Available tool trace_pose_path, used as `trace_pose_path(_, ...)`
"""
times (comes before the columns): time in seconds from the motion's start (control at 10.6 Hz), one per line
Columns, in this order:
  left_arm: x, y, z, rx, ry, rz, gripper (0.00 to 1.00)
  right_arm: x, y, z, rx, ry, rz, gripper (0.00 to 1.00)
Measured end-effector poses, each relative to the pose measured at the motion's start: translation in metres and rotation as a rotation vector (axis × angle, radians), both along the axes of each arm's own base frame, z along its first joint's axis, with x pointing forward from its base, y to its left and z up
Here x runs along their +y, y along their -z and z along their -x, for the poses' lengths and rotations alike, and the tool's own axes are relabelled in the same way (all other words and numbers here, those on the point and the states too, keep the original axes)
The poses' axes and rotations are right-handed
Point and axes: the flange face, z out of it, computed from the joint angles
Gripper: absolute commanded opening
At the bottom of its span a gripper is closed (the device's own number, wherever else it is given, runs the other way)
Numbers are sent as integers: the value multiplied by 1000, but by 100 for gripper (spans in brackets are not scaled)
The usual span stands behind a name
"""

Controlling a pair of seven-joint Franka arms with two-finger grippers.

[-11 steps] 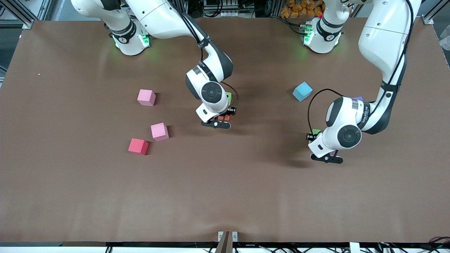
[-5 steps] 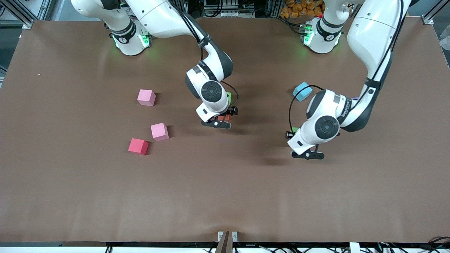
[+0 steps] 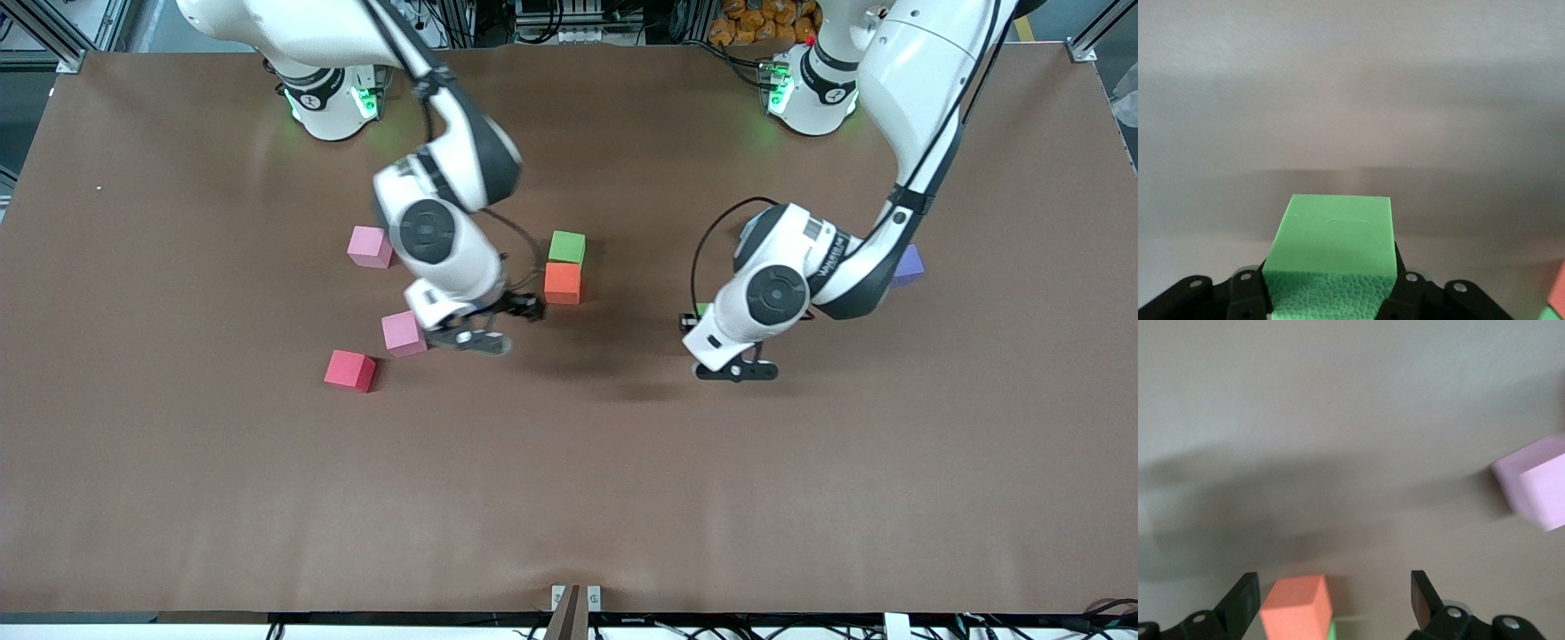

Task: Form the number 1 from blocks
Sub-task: 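Carry the green cube with the left gripper while the right gripper reaches red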

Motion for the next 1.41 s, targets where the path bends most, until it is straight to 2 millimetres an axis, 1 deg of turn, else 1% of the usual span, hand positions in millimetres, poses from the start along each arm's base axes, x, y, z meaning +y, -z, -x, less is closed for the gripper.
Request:
trace_pose_path(0.09,-14,-7,5,-7,-22,5,0,-31,-12,-14,-19,-8,6,100)
trace_pose_path(0.19,-30,-16,6,-24,-46,11,0,-67,-20,-31,-34,-20,0,100)
trace_pose_path(0.28,-50,-24,9,-41,-65,19,0,-107,-25,-47,-45,-33,-4,100)
trace_pose_path(0.38,-74,-26,15,-46,-77,25,0,-150,-25,-63,-54,-42,-6,100)
trace_pose_path(0.47,-96,-22,23,-42,-83,29,0,-188,-23,-73,-56,-51,-6,100)
trace_pose_path(0.56,-114,-19,27,-40,-92,36,0,-216,-18,-79,-53,-64,-5,100)
trace_pose_path(0.66,-130,-16,27,-43,-108,44,0,-239,-9,-82,-43,-80,-4,100)
trace_pose_path(0.75,-144,-12,24,-54,-129,43,0,-255,5,-83,-25,-93,-1,100)
trace_pose_path(0.85,-157,-4,22,-71,-150,28,0,-263,22,-84,-5,-99,2,100)
trace_pose_path(1.13,-194,26,25,-121,-179,1,0,-264,74,-85,28,-101,15,100)
trace_pose_path(1.22,-200,30,24,-130,-184,11,0,-264,85,-86,29,-100,18,100)
trace_pose_path(1.41,-205,30,21,-149,-189,38,0,-268,96,-87,34,-92,25,100)
